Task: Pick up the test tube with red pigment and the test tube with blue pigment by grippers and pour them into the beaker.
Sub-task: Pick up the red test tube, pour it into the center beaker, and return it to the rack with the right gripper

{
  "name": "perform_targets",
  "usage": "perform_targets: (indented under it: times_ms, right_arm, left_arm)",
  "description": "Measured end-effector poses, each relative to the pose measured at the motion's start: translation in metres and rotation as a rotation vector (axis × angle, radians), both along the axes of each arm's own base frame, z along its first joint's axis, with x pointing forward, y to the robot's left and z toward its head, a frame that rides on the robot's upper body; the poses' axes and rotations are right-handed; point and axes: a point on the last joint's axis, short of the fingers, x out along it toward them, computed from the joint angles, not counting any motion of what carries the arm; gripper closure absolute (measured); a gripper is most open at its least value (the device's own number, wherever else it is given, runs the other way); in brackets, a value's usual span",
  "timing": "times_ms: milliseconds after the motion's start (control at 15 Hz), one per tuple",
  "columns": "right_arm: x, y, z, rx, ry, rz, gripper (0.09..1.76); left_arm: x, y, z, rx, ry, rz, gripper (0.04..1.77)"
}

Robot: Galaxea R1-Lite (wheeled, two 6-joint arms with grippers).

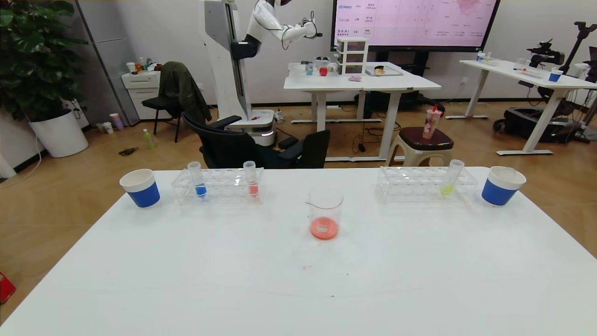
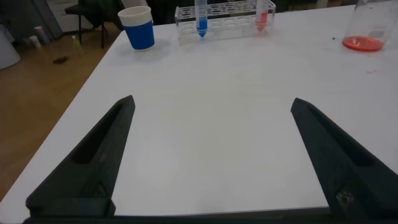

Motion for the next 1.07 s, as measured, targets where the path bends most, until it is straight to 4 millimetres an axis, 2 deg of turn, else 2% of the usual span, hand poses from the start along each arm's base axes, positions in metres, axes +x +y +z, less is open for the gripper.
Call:
perform_targets:
  times_ms: [200, 400, 600, 1067]
  right_arm:
    - [-0.003, -0.001, -0.041, 0.013, 0.100, -0.037, 0.11]
    - [0.009, -0.004, -0.083, 0.042, 0.228, -0.127, 0.11]
    - [0.016, -0.004, -0.117, 0.053, 0.452, -0.143, 0.11]
    - [0.016, -0.004, -0.122, 0.113, 0.489, -0.134, 0.11]
  left_arm:
    - [0.000, 0.000, 0.000, 0.000, 0.000, 0.000, 0.06]
    - [0.000, 0.000, 0.000, 0.000, 0.000, 0.000, 0.06]
    - [0.000, 0.000, 0.000, 0.000, 0.000, 0.000, 0.06]
    - [0.000, 0.000, 0.000, 0.000, 0.000, 0.000, 0.06]
